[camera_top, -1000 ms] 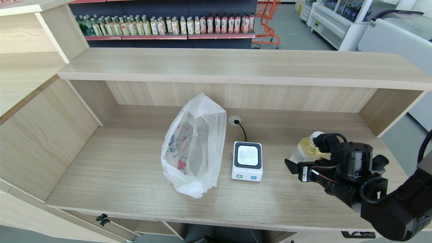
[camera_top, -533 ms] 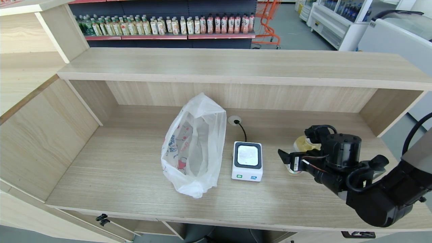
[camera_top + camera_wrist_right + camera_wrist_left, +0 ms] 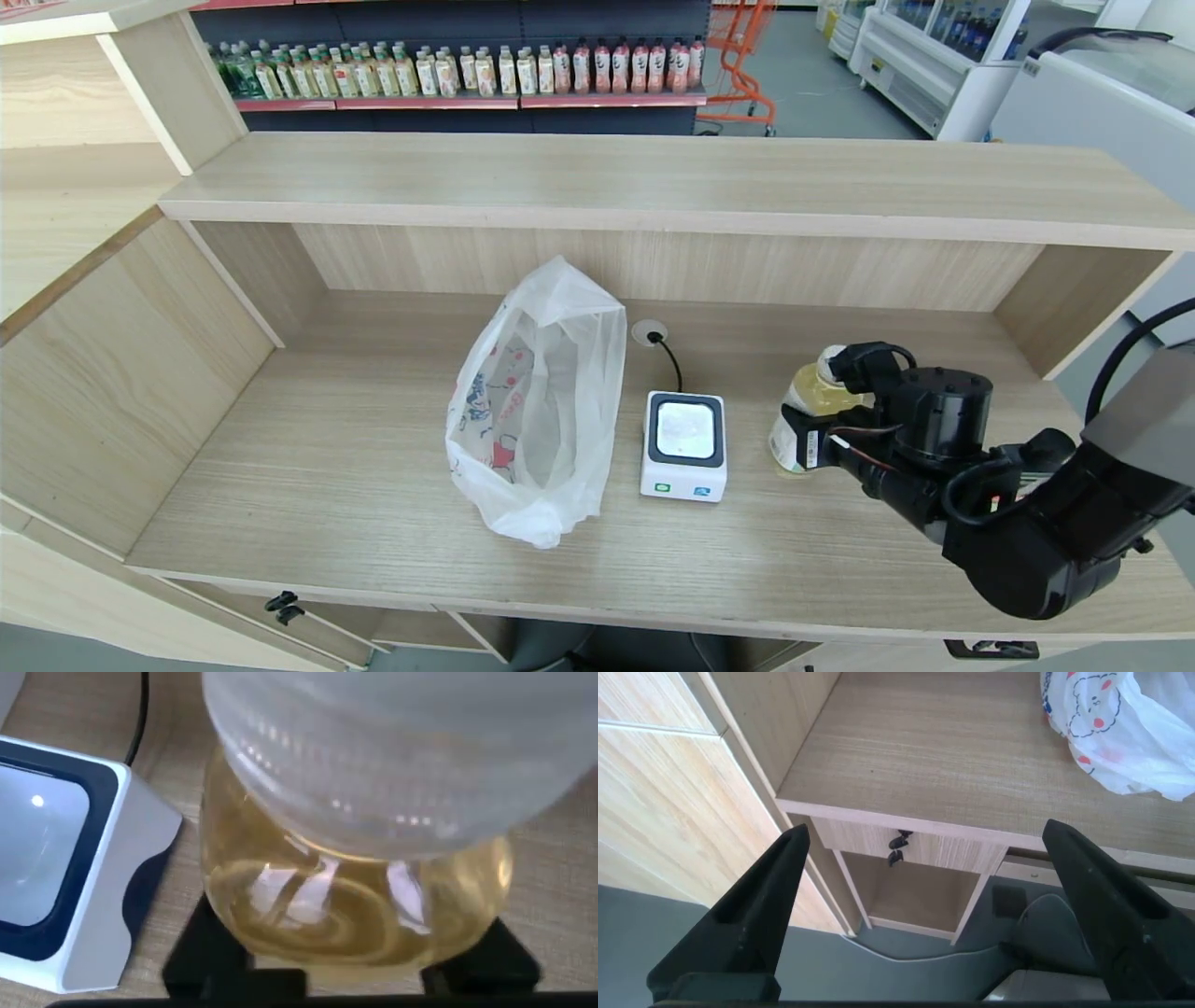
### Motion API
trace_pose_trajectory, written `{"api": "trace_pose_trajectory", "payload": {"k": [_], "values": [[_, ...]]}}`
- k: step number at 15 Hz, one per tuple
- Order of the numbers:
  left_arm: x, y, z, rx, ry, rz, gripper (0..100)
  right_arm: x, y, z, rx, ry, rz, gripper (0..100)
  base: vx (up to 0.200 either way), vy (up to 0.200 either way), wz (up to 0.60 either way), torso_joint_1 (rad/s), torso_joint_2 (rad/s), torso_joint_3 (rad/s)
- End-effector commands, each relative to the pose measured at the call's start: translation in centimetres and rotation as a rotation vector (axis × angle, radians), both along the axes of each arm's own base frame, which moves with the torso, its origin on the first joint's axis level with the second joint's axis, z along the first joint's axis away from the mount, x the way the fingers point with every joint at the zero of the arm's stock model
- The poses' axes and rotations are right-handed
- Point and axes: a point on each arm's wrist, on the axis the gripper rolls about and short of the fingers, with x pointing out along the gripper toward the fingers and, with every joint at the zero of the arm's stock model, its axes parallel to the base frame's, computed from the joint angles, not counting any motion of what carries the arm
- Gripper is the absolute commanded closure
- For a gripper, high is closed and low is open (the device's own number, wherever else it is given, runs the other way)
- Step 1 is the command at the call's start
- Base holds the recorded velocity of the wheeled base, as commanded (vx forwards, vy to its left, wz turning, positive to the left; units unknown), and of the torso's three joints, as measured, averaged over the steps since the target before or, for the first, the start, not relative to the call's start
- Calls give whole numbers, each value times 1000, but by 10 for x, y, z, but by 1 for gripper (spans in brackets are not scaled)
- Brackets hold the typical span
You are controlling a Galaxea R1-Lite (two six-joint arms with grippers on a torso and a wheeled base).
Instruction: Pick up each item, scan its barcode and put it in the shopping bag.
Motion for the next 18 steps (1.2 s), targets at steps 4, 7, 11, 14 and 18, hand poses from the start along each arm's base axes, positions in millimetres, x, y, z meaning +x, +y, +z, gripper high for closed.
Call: {"api": "trace_pose_trajectory", "payload": {"k": [4,7,11,14,18], "values": [[0,0,0,0,0,1,0,2,-1,-7,-22,6,-8,100,0,0,0,0,0,0],[0,0,0,0,0,1,0,2,-11,4,13,-33,5,100,0,0,0,0,0,0],[0,0,0,0,0,1,0,-20,-41,96,105,-92,212,100,0,0,0,0,0,0],[0,0,0,0,0,1,0,-66,-46,158,263,33,482,100,0,0,0,0,0,0],[0,0,0,0,0,1,0,-102,-38,182,338,93,939,100,0,0,0,0,0,0]]}}
